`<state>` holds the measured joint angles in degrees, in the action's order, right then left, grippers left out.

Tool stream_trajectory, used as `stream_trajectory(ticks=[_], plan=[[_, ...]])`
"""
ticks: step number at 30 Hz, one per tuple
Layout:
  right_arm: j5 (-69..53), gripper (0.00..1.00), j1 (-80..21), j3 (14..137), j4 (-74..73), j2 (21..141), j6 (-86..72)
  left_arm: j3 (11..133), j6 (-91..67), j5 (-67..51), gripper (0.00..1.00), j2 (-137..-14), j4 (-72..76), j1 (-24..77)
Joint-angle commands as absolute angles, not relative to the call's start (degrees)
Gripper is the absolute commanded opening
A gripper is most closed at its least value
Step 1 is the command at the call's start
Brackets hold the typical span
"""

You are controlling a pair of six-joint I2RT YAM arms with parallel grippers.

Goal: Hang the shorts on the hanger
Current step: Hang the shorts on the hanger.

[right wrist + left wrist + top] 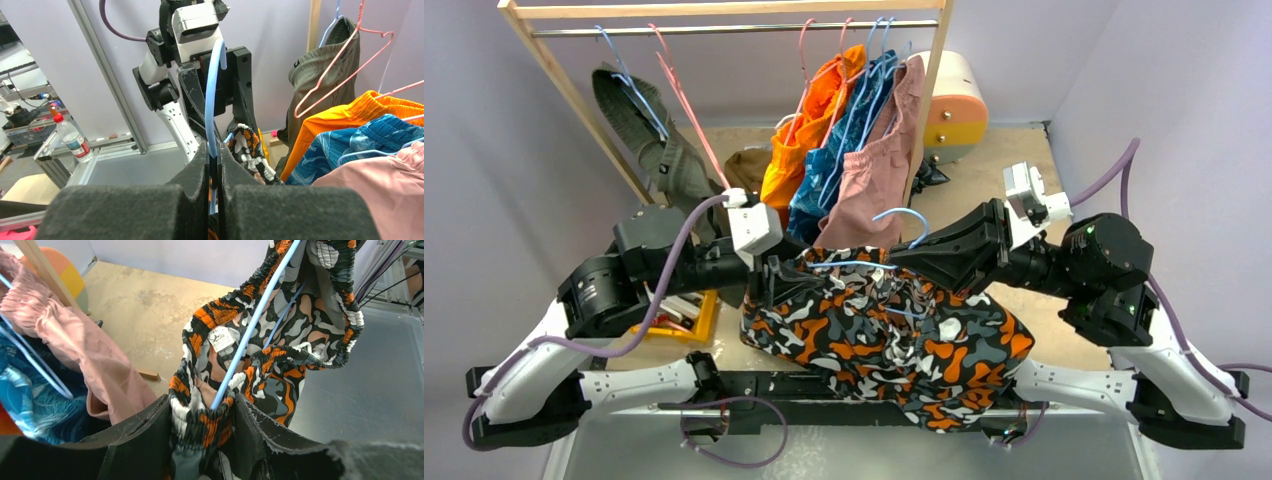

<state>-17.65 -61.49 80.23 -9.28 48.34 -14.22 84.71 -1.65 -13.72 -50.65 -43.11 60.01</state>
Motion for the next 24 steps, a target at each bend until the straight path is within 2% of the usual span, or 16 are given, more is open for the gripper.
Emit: stream_trajectory(ticks=[1,4,7,24], plan=[[-18.23,0.0,-61.61,81.65,-3.34,47.79,-14.93,86.5,-0.64,-16.22,0.49,-51.45,-38.87,59.93],[-17.56,0.0,-61.61,81.74,-4.11,47.59,-14.7,88.87,-0.36,-13.58,0.61,-50.3,-40.13,59.94],[-16.9,0.0,-61.61,81.72,-5.0,47.7,-14.31,90.46,-1.03,-12.41,0.68,-48.16,-38.33,59.92],[-21.42,0.0,-61.61,82.94,-4.94,52.46,-13.43,89.84,-4.05,-23.89,0.7,-56.13,-27.46,59.93]])
